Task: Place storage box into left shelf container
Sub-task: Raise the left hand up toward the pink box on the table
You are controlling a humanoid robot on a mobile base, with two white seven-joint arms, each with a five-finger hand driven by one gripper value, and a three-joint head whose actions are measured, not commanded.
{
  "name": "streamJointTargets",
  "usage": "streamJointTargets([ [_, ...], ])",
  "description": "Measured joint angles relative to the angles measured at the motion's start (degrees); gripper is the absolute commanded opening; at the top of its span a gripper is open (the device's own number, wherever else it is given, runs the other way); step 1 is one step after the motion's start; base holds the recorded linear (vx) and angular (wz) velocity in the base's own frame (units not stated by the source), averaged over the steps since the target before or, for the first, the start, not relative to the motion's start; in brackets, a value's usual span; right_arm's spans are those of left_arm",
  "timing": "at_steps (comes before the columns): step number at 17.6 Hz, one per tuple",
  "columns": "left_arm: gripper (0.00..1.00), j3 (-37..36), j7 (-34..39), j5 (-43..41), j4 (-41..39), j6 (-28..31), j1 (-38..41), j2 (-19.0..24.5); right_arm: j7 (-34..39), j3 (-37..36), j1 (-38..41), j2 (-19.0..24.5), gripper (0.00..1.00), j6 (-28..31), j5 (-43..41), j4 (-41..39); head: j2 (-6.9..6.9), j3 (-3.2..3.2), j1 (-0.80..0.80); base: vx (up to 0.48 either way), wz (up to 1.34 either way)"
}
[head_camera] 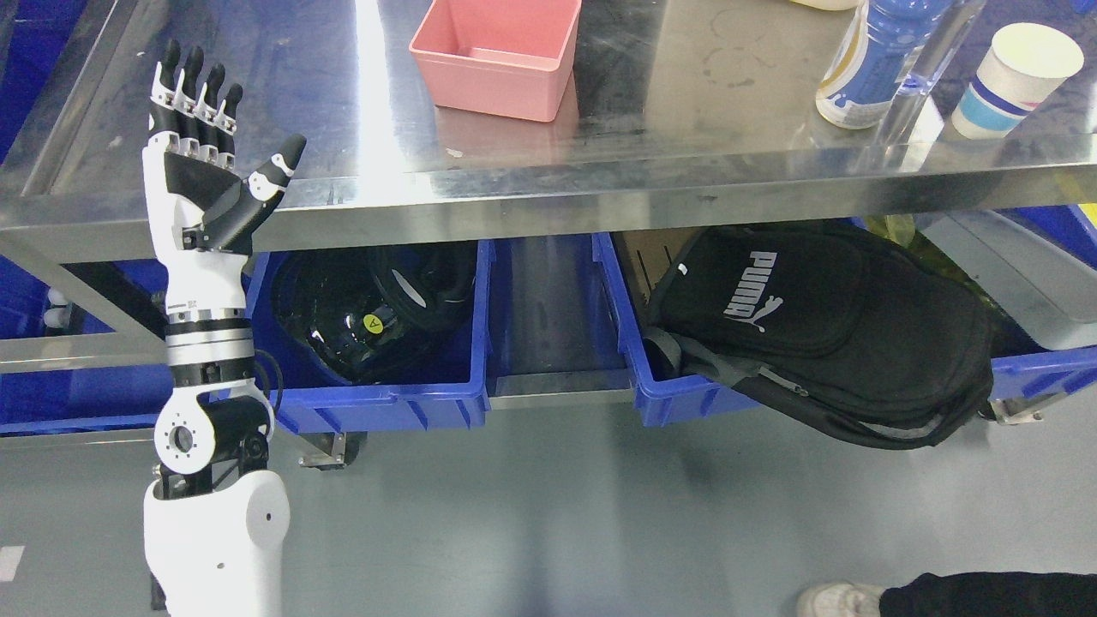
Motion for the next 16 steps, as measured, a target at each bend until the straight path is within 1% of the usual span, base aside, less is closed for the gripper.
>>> streamJointTargets([
  [7,1.00,0.4,-0.2,0.0,0.0,0.1,-0.8,0.0,0.2,0.0,0.0,0.0,1.00,0.0,0.0,0.0,0.00,0.00,0.00,0.000,0.00],
  [9,1.00,0.6,-0.3,0.0,0.0,0.7,-2.2,0.8,0.2,0.0,0.0,0.0,1.00,0.0,0.0,0.0,0.00,0.00,0.00,0.000,0.00],
  [11,1.00,0.8,-1.1,0.0,0.1,2.7,-4.5,2.3,0.1,0.0,0.0,0.0,1.00,0.0,0.0,0.0,0.00,0.00,0.00,0.000,0.00],
  [12,1.00,0.8,-3.0,0.0,0.4,4.3,-6.4,3.8,0.1,0.0,0.0,0.0,1.00,0.0,0.0,0.0,0.00,0.00,0.00,0.000,0.00],
  [14,1.00,0.6,-10.1,0.0,1.5,6.1,-10.3,7.3,0.1,0.0,0.0,0.0,1.00,0.0,0.0,0.0,0.00,0.00,0.00,0.000,0.00],
  [16,1.00,-0.5,-21.0,-0.2,3.6,7.0,-15.0,12.0,0.0,0.0,0.0,0.0,1.00,0.0,0.0,0.0,0.00,0.00,0.00,0.000,0.00],
])
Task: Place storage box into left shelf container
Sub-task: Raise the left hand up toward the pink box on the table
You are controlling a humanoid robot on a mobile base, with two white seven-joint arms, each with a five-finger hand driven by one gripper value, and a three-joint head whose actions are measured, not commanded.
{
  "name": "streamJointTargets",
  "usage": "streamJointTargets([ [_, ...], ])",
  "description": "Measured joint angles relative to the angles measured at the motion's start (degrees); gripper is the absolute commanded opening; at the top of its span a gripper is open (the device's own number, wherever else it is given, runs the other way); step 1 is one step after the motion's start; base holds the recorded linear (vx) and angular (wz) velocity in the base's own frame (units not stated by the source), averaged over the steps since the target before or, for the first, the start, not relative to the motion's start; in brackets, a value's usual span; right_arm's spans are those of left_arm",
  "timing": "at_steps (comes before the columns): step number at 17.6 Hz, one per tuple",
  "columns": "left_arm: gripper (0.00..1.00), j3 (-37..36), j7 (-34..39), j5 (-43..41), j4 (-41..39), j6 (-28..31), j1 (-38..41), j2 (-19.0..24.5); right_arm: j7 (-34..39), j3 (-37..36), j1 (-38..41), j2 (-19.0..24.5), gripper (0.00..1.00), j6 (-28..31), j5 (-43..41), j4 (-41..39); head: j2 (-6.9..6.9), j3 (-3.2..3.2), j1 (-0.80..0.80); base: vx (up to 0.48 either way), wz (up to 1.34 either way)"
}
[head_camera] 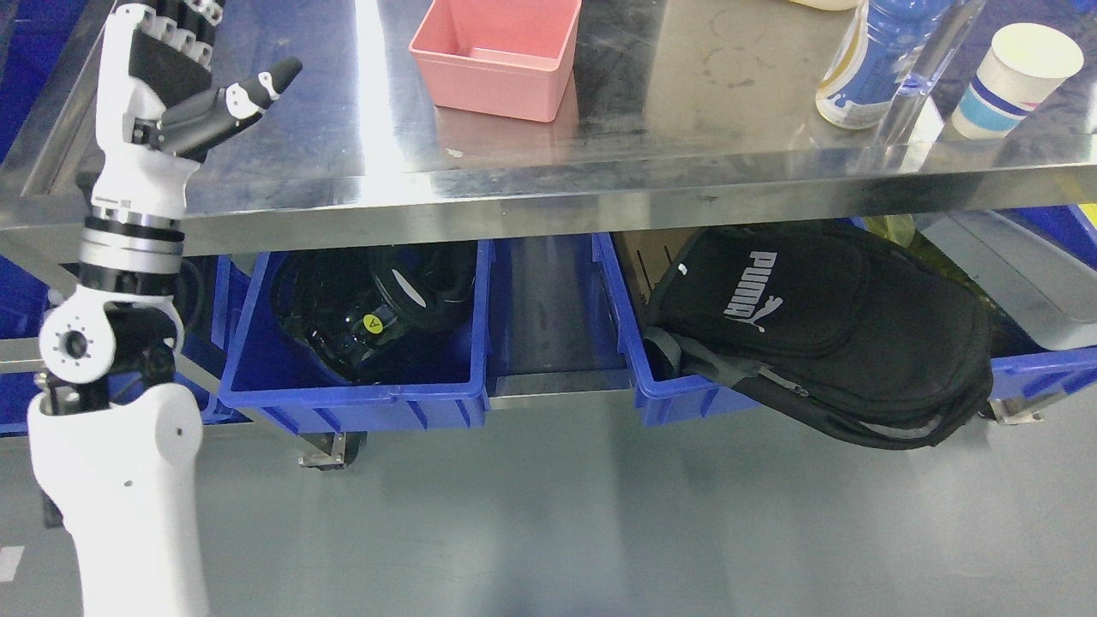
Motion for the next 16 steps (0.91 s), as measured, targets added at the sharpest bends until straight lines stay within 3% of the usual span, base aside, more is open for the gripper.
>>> streamJointTargets([
  [3,1.00,-4.1,-12.3,-2.4,3.6,0.3,-6.7,6.5,0.0,0.0,0.0,0.0,1.00,0.0,0.0,0.0,0.00,0.00,0.00,0.000,0.00],
  [9,1.00,-14.0,-19.5,-13.9,12.2,-2.4,-20.0,14.3,-0.1,0.0,0.0,0.0,1.00,0.0,0.0,0.0,0.00,0.00,0.00,0.000,0.00],
  [16,0.99,-25.1,-22.4,-21.3,22.2,-4.0,-29.0,14.8,-0.1,0.0,0.0,0.0,1.00,0.0,0.0,0.0,0.00,0.00,0.00,0.000,0.00],
])
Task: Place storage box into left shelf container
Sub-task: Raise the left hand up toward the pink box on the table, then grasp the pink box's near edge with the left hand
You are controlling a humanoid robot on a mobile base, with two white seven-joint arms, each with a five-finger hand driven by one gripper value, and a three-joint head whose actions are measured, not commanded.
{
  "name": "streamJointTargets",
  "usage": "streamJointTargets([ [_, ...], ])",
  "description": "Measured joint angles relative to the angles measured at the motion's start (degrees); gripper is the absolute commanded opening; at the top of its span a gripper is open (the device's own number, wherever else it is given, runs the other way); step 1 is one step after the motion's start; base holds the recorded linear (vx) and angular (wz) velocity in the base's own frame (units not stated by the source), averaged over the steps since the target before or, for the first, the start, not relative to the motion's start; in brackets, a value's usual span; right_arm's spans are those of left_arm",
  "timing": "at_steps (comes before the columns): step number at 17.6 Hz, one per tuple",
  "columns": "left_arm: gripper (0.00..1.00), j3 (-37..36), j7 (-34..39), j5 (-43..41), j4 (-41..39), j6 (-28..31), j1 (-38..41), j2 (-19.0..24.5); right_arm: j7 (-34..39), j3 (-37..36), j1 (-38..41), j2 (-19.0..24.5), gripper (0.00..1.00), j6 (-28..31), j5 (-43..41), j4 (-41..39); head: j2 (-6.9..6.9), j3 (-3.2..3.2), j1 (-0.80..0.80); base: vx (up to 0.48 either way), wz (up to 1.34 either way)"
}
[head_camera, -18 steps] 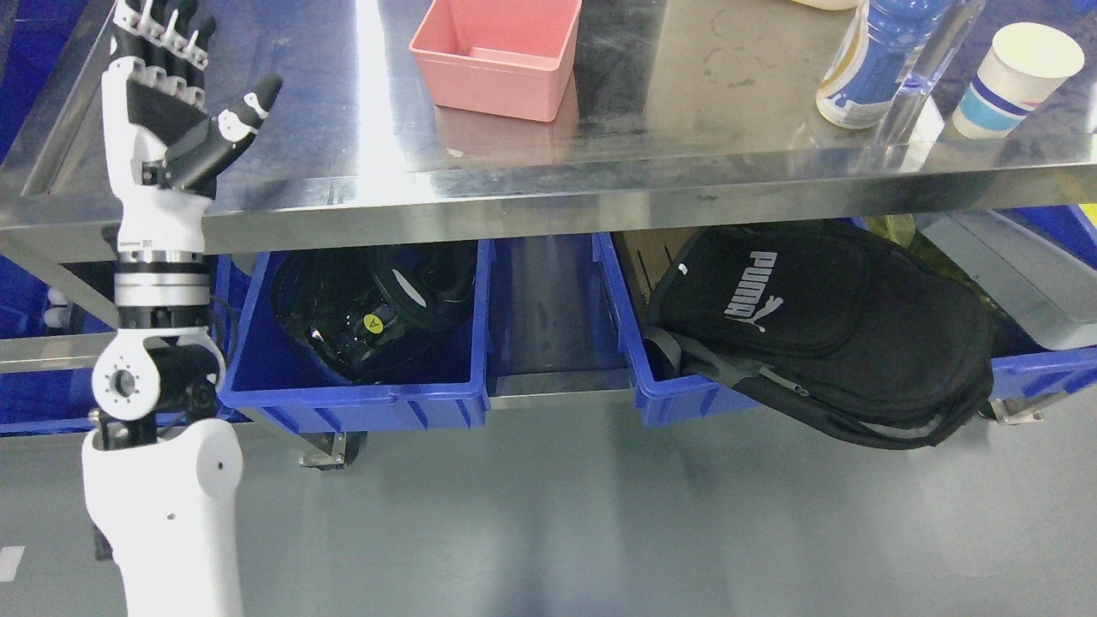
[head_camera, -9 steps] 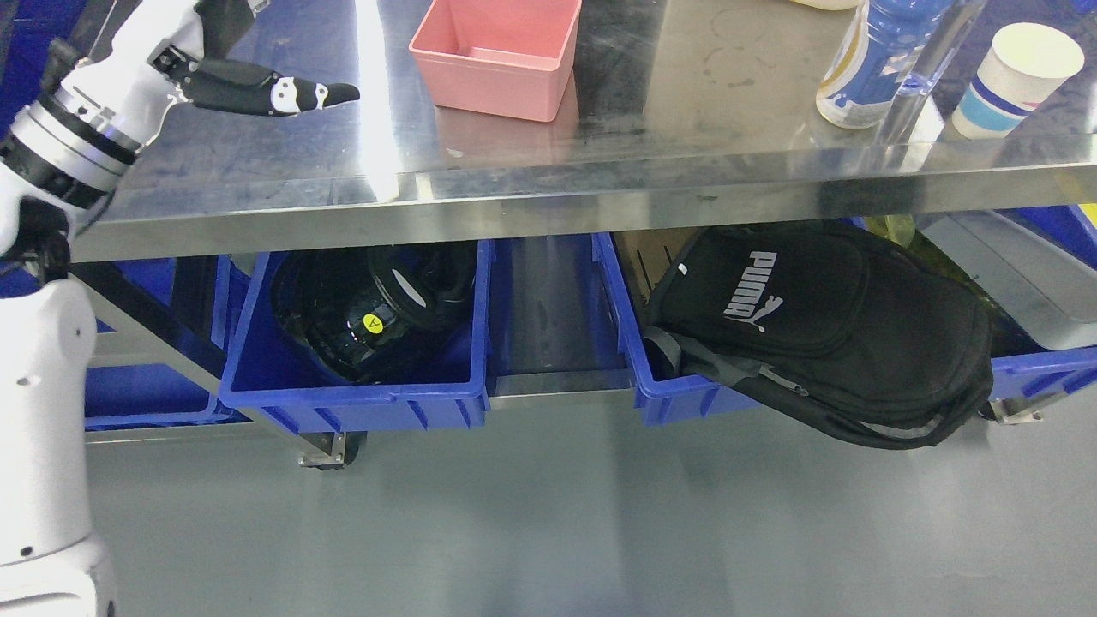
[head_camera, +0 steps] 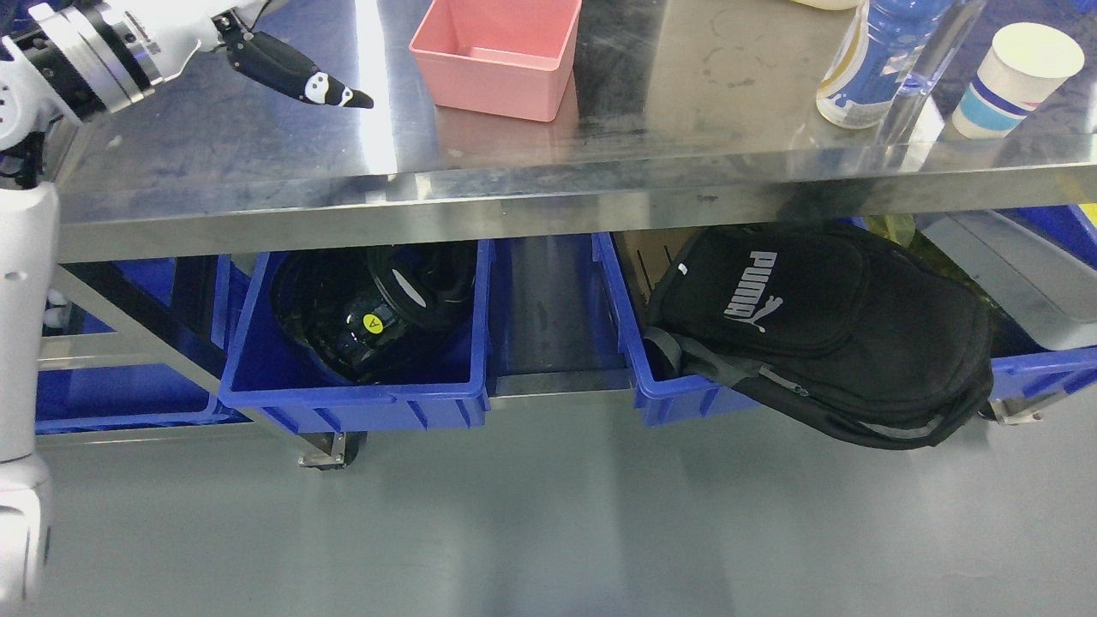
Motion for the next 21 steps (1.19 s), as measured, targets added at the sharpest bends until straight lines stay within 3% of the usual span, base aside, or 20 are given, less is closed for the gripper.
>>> streamJointTargets([
  [13,0.97,-9.3,-0.2,-6.4,13.7,-0.3,-8.8,-8.4,-0.3,0.0,0.0,0.0,1.00,0.0,0.0,0.0,0.00,0.00,0.00,0.000,0.00],
  [18,0.91,-11.0,-1.5,-9.2,18.3,-0.3,-10.6,-12.2,-0.1,0.0,0.0,0.0,1.00,0.0,0.0,0.0,0.00,0.00,0.00,0.000,0.00],
  [21,0.79,-11.6,-2.6,-10.2,20.8,-0.5,-11.3,-14.2,0.0,0.0,0.0,0.0,1.00,0.0,0.0,0.0,0.00,0.00,0.00,0.000,0.00],
])
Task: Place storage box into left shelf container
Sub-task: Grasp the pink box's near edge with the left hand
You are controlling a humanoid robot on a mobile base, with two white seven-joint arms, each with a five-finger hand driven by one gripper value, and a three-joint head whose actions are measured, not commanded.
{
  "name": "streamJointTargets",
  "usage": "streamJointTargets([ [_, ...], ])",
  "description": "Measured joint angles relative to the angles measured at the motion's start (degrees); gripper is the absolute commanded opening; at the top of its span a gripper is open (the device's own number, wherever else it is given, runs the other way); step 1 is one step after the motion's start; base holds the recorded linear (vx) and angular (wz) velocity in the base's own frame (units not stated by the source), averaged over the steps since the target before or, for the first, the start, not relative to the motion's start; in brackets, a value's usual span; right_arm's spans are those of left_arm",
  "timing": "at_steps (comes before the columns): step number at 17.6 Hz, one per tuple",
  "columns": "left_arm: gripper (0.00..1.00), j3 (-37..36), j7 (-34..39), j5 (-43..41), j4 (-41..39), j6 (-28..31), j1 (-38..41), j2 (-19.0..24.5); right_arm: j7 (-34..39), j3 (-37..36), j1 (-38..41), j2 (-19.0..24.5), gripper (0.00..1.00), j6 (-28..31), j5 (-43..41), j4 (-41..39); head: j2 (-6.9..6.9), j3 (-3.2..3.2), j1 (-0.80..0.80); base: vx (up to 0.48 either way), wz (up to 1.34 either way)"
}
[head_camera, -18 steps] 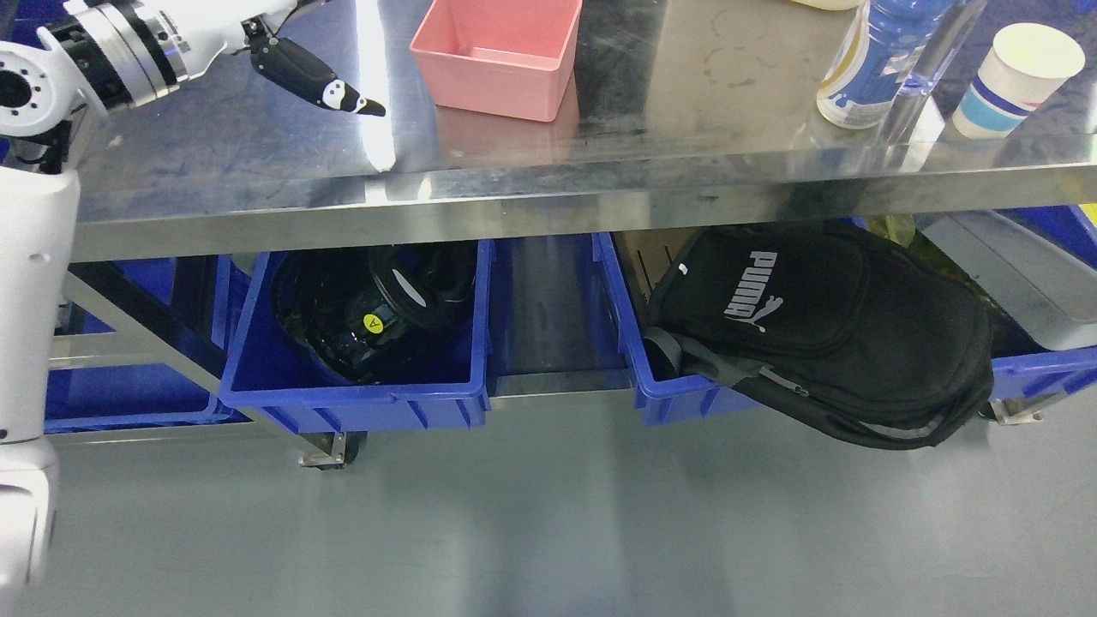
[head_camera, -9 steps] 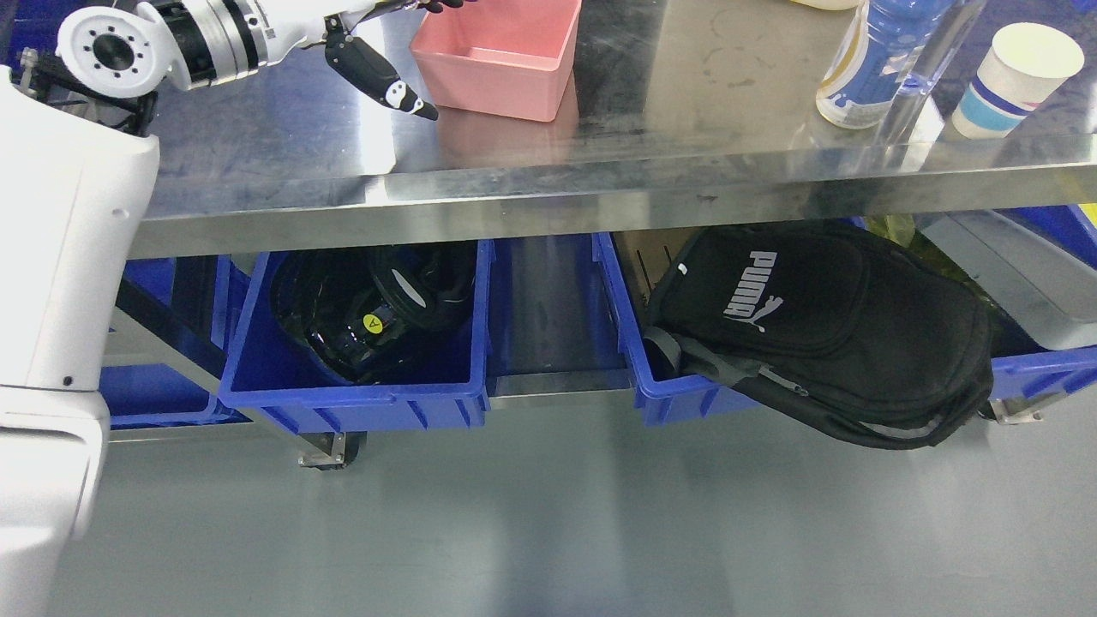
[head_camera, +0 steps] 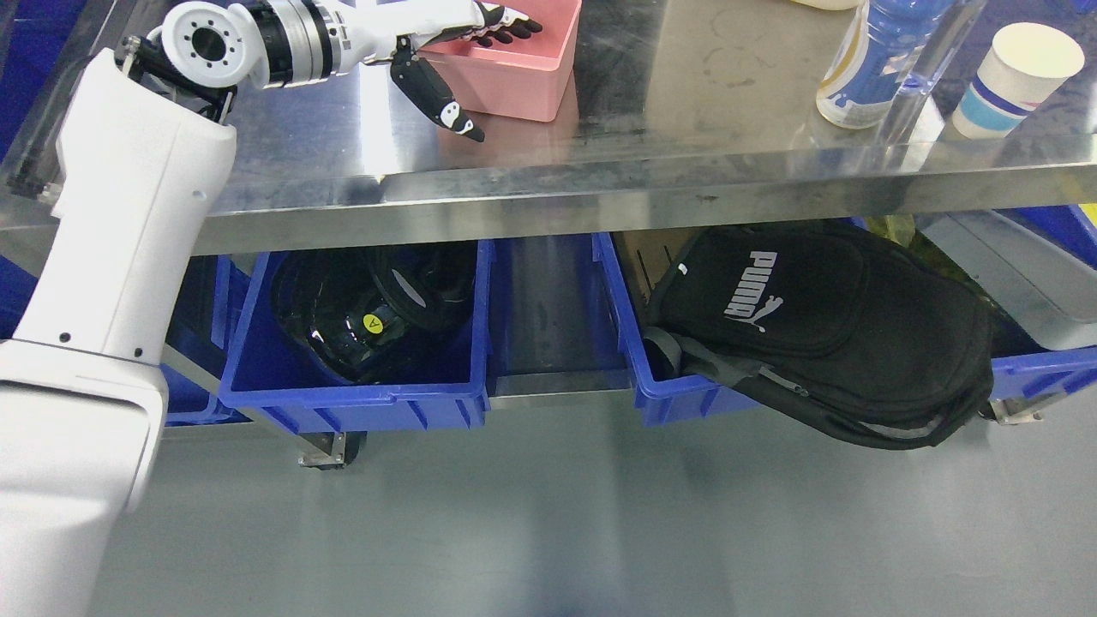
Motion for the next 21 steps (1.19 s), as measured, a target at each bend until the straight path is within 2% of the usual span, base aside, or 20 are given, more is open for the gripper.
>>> streamJointTargets([
  [5,0.47,0.1,-3.0,-0.7,3.1,-0.3,-0.4,-2.1,0.0,0.0,0.0,0.0,1.00,0.0,0.0,0.0,0.00,0.00,0.00,0.000,0.04],
  [6,0.38,0.4,-3.4,-0.7,3.7,-0.3,-0.4,-2.5,0.0,0.0,0.0,0.0,1.00,0.0,0.0,0.0,0.00,0.00,0.00,-0.001,0.06],
  [7,0.24,0.8,-3.5,-0.8,4.2,-0.4,-0.5,-2.8,0.0,0.0,0.0,0.0,1.00,0.0,0.0,0.0,0.00,0.00,0.00,0.007,0.03],
  [8,0.16,1.3,-3.8,-0.8,4.7,-0.5,-0.5,-3.1,0.0,0.0,0.0,0.0,1.00,0.0,0.0,0.0,0.00,0.00,0.00,0.007,0.03],
  [10,0.07,2.6,-4.4,-1.0,5.8,-2.4,-0.4,-3.9,0.2,0.0,0.0,0.0,1.00,0.0,0.0,0.0,0.00,0.00,0.00,0.004,0.05],
  [13,0.00,5.4,-5.5,-2.0,7.3,-5.3,-0.2,-4.9,0.2,0.0,0.0,0.0,1.00,0.0,0.0,0.0,0.00,0.00,0.00,0.002,0.06],
  [21,0.00,14.5,-8.9,-3.1,10.0,-8.3,-0.7,-6.6,0.0,0.0,0.0,0.0,1.00,0.0,0.0,0.0,0.00,0.00,0.00,0.000,0.00],
])
